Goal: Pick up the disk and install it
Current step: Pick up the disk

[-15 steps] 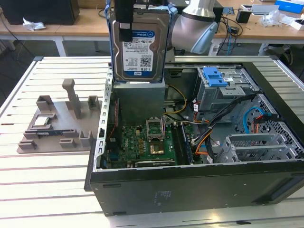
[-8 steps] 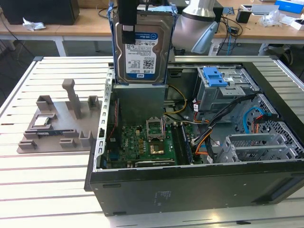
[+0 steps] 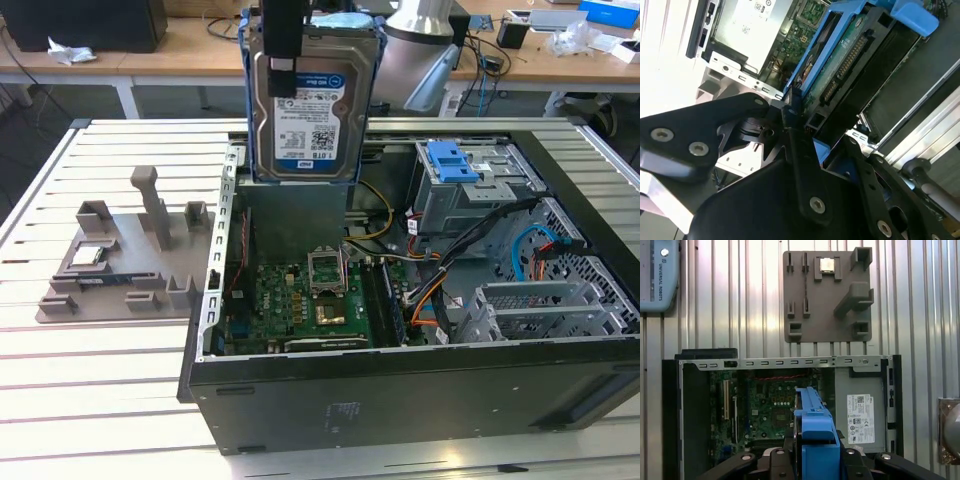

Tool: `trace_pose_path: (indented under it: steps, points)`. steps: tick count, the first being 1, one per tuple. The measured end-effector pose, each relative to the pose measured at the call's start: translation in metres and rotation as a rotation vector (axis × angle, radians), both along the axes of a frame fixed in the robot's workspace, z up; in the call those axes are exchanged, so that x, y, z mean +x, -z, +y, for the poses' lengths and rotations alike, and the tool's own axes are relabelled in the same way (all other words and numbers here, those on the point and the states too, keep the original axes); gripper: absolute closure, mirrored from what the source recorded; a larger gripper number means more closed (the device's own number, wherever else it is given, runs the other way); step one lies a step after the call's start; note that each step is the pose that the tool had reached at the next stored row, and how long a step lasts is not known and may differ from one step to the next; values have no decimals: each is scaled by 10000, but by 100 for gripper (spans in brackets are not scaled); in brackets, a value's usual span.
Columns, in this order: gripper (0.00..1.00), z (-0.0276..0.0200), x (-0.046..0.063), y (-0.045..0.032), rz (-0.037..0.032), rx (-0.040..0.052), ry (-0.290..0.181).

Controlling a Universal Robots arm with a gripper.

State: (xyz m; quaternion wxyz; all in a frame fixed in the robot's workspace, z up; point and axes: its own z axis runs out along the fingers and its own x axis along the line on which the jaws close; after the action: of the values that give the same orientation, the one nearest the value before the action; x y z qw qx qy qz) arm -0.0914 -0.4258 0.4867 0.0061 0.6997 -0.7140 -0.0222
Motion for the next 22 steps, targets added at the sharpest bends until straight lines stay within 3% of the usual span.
trace_pose_path:
  steps: [22]
  points:
    - [63, -89, 544, 19, 33, 1, 0]
